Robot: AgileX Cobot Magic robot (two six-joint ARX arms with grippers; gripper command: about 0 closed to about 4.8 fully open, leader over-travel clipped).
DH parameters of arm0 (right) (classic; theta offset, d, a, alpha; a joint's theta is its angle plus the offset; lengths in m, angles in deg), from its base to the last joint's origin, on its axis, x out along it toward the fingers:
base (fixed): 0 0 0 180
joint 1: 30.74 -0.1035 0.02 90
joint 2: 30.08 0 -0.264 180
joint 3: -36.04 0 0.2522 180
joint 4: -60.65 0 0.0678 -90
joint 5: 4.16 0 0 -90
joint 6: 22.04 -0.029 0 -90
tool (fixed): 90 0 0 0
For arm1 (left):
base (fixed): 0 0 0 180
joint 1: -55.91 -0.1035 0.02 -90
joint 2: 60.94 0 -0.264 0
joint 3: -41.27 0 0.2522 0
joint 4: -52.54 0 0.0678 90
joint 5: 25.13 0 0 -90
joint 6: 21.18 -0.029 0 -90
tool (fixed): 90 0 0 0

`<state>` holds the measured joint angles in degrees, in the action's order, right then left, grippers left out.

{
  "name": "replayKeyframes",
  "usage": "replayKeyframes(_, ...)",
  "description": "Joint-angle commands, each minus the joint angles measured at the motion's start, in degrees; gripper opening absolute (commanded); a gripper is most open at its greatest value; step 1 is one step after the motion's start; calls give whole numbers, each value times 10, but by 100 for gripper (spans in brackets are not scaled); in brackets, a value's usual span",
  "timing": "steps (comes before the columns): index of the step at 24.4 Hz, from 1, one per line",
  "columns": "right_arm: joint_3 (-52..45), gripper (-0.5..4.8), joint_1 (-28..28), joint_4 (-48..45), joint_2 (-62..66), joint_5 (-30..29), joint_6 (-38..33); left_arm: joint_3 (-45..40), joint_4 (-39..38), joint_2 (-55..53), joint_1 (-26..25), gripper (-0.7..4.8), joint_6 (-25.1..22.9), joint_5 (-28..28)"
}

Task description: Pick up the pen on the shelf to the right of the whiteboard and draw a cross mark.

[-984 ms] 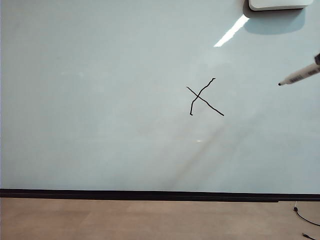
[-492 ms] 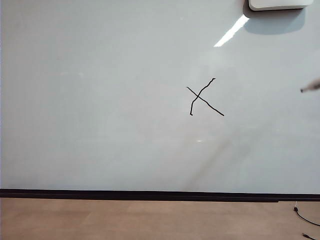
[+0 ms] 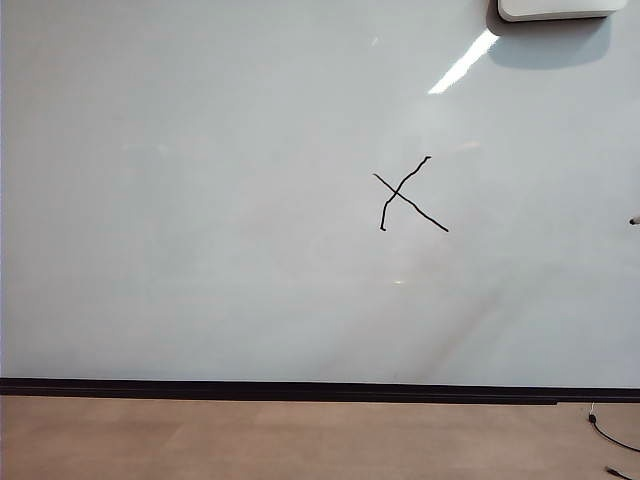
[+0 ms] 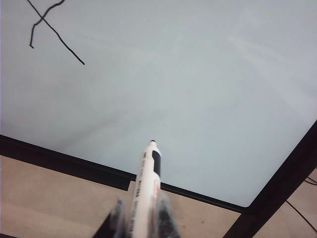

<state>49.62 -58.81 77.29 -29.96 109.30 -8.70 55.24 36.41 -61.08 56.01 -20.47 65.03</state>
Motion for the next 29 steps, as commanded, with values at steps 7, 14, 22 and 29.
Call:
replayKeyframes(7, 2, -5, 148, -5, 0, -132, -3, 2, 7, 0, 0, -4, -3, 0)
replayKeyframes(14, 2, -5, 264, -37, 0, -231, -9, 2, 7, 0, 0, -5, -3, 0)
replayKeyframes(22, 2, -5, 326, -48, 0, -226, -16, 2, 7, 0, 0, -4, -3, 0)
replayKeyframes(29, 2, 0, 323, -49, 0, -208, -23, 2, 7, 0, 0, -5, -3, 0)
